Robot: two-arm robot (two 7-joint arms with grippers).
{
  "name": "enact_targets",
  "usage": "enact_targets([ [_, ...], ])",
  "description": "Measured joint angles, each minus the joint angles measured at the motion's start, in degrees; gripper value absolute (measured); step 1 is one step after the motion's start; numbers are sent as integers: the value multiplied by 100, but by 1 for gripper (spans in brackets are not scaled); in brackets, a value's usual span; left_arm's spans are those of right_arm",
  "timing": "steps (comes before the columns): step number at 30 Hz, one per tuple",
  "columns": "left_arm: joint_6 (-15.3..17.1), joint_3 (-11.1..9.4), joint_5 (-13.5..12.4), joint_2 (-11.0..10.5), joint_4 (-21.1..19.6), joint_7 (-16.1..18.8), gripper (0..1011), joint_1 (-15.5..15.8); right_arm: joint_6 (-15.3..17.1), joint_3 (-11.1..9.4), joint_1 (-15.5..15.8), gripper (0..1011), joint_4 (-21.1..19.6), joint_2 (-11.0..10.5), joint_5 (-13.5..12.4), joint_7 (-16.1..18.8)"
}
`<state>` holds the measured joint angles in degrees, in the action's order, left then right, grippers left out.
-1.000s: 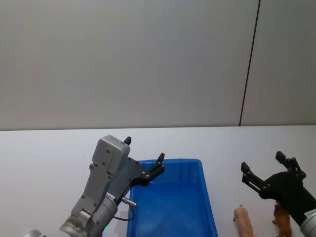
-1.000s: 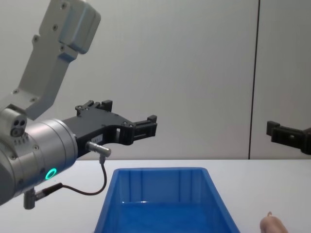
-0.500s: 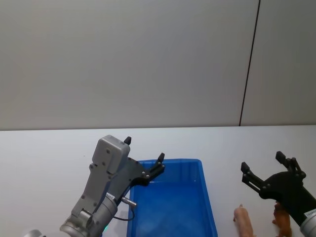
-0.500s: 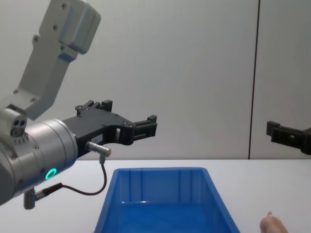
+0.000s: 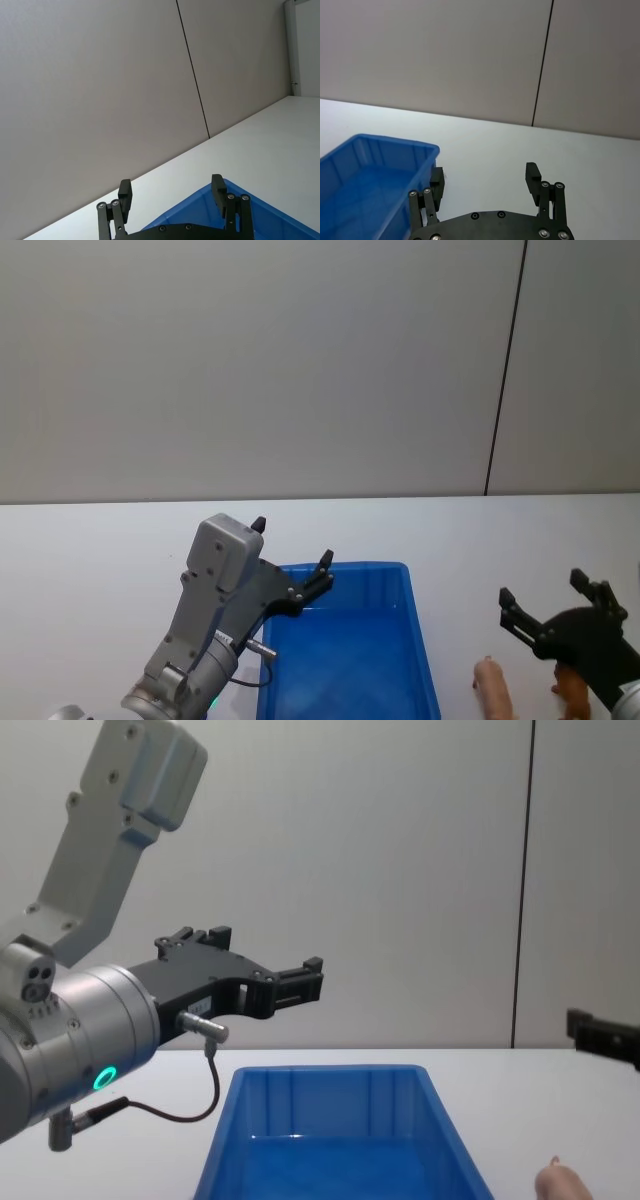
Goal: Pick up the two dolls from the table and place them into the box.
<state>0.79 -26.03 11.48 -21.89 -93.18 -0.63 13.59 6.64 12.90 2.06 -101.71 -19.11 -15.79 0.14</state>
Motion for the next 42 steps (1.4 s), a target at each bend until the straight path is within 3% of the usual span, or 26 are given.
enact_targets([
  [20,0,0,0,0,0,0,1001,0,751,-21,318,1001,-101,79,43,-837],
  [37,0,0,0,0,0,0,1001,0,913,-69,405,998,250,201,-139,-1006],
  [42,0,0,0,0,0,0,1001,0,920,-78,416,908,337,229,-193,-992],
])
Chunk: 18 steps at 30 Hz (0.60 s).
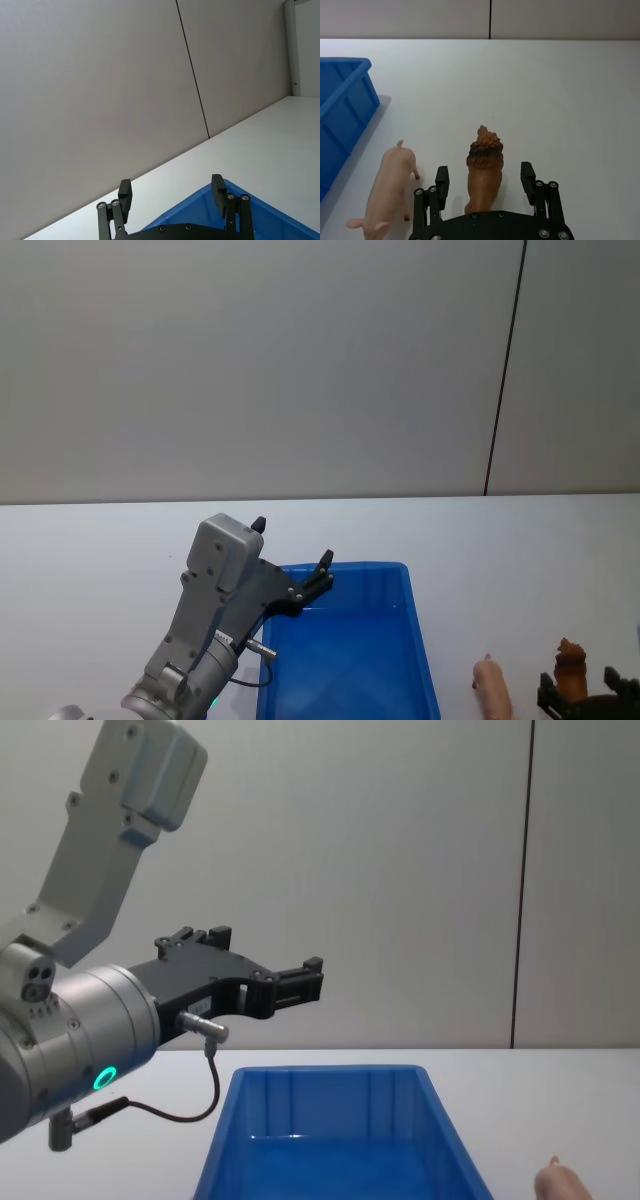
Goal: Pick up the two dolls from the table and place them into the box.
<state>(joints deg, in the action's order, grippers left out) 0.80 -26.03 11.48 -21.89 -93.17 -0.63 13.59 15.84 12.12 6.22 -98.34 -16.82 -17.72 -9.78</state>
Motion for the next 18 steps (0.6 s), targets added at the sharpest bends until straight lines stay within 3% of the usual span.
enact_targets([
  [8,0,0,0,0,0,0,1001,0,24,-17,13,704,161,61,-150,47],
  [9,0,0,0,0,0,0,1001,0,25,-20,15,644,185,74,-174,56],
  [18,0,0,0,0,0,0,1001,0,-76,-24,25,389,227,112,-181,133],
])
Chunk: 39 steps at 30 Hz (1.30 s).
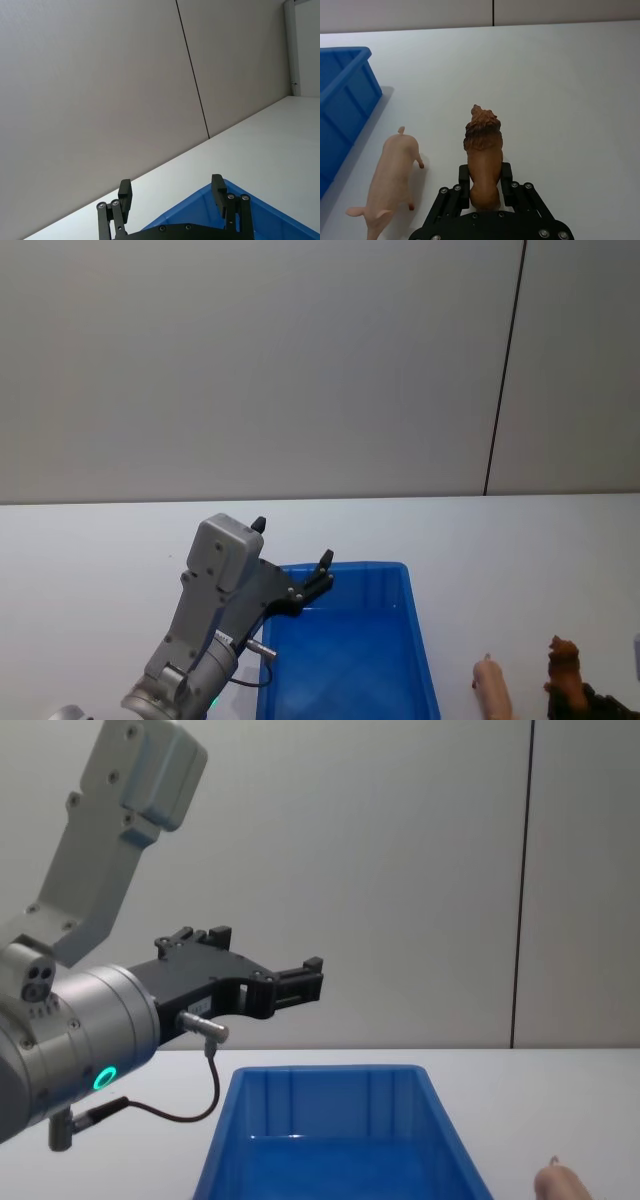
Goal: Pick up the two dolls from the table and place them into the box.
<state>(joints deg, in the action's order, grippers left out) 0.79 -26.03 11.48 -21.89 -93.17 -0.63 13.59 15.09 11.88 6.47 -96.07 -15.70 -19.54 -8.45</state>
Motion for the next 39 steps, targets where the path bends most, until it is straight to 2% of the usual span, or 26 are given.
enact_targets([
  [1,0,0,0,0,0,0,1001,0,-19,0,0,345,-1,1,11,9],
  [3,0,0,0,0,0,0,1001,0,-90,0,1,334,-18,4,57,41],
  [16,0,0,0,0,0,0,1001,0,-526,12,-76,334,-283,-1,431,400],
  [27,0,0,0,0,0,0,1001,0,-796,55,-338,334,-338,58,591,1090],
  [39,0,0,0,0,0,0,1001,0,-954,187,-806,334,-4,270,673,2069],
])
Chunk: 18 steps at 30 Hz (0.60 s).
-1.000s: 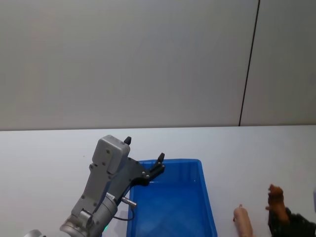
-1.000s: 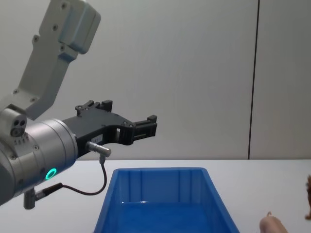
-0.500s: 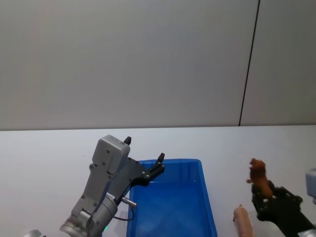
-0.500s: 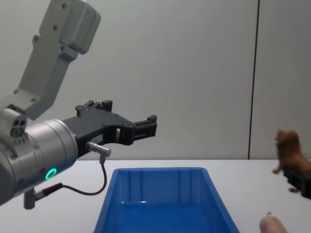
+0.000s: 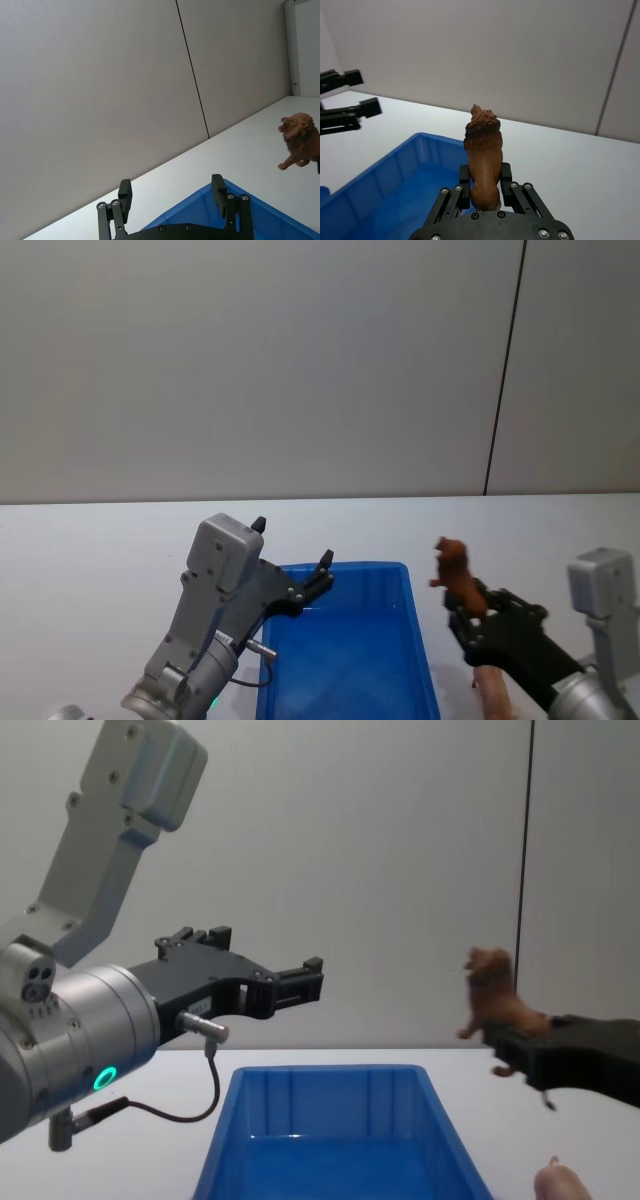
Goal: Pick up the two dolls from the table and place them into the box.
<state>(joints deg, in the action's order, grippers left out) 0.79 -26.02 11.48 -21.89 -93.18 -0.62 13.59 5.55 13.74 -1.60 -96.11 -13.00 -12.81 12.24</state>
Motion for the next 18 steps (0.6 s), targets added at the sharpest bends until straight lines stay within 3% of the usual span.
enact_targets([
  [9,0,0,0,0,0,0,1001,0,-87,155,-475,334,530,265,53,761],
  [12,0,0,0,0,0,0,1001,0,-133,240,-708,376,879,420,82,1077],
  [18,0,0,0,0,0,0,1001,0,-203,350,-1027,579,1360,627,125,1431],
])
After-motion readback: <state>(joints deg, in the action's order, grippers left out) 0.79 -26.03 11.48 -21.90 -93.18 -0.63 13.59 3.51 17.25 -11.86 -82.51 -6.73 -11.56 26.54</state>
